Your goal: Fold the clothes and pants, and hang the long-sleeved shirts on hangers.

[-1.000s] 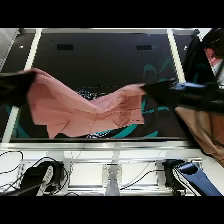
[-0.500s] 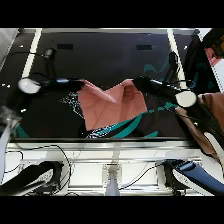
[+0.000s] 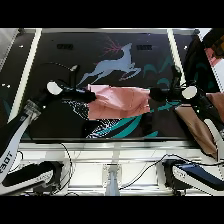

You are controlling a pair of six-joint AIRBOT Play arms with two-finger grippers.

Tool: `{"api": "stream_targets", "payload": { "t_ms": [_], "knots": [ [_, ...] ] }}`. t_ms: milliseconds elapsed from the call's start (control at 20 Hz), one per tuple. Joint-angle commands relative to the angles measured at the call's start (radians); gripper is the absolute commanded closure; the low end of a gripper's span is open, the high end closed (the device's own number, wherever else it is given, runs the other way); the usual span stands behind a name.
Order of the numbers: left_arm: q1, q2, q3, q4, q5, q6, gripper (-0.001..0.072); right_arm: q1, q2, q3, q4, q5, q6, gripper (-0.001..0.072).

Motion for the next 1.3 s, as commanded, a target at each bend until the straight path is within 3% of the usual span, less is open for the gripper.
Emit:
{"api": "stream_targets", "payload": {
  "t_ms": [0, 250, 450, 500, 550, 600, 650, 700, 900, 1050, 1150, 1250],
  "knots": [
    [-0.051, -0.031, 0.000, 0.113, -0.128, -0.113, 0.0700, -0.027, -0.027, 0.000, -0.080, 0.182, -0.031, 0.0691],
    [-0.070, -0.041, -0.001, 0.403, -0.282, -0.217, 0.0699, -0.024, -0.073, 0.000, -0.078, 0.217, -0.030, 0.0690],
    [-0.068, -0.041, 0.000, 0.399, -0.290, -0.217, 0.0697, -0.024, -0.100, 0.000, -0.082, 0.298, -0.031, 0.0690],
    [-0.068, -0.041, 0.000, 0.377, -0.297, -0.217, 0.0693, -0.024, -0.101, 0.000, -0.082, 0.296, -0.038, 0.0675],
    [-0.068, -0.041, 0.000, 0.349, -0.304, -0.217, 0.0684, -0.025, -0.101, 0.000, -0.082, 0.283, -0.062, 0.0562],
    [-0.068, -0.041, 0.000, 0.327, -0.312, -0.217, 0.0566, -0.025, -0.101, 0.000, -0.082, 0.274, -0.079, 0.0387],
    [-0.068, -0.041, 0.000, 0.309, -0.320, -0.217, 0.0176, -0.025, -0.101, 0.000, -0.083, 0.262, -0.086, 0.0229],
    [-0.068, -0.041, 0.000, 0.296, -0.328, -0.216, 0.0007, -0.025, -0.101, 0.000, -0.083, 0.254, -0.093, 0.0209],
    [-0.068, -0.038, 0.001, 0.291, -0.374, -0.213, -0.0004, -0.067, -0.110, 0.077, -0.181, 0.241, -0.122, 0.0210],
    [-0.068, -0.027, 0.001, 0.291, -0.404, -0.213, -0.0002, -0.189, -0.165, 0.178, -0.173, 0.260, -0.108, 0.0226],
    [-0.068, -0.021, 0.001, 0.291, -0.409, -0.213, -0.0001, -0.283, -0.244, 0.229, -0.094, 0.365, -0.141, 0.0235],
    [-0.068, -0.020, 0.001, 0.291, -0.408, -0.214, -0.0002, -0.357, -0.335, 0.241, 0.114, 0.512, -0.306, 0.0252]
  ]
}}
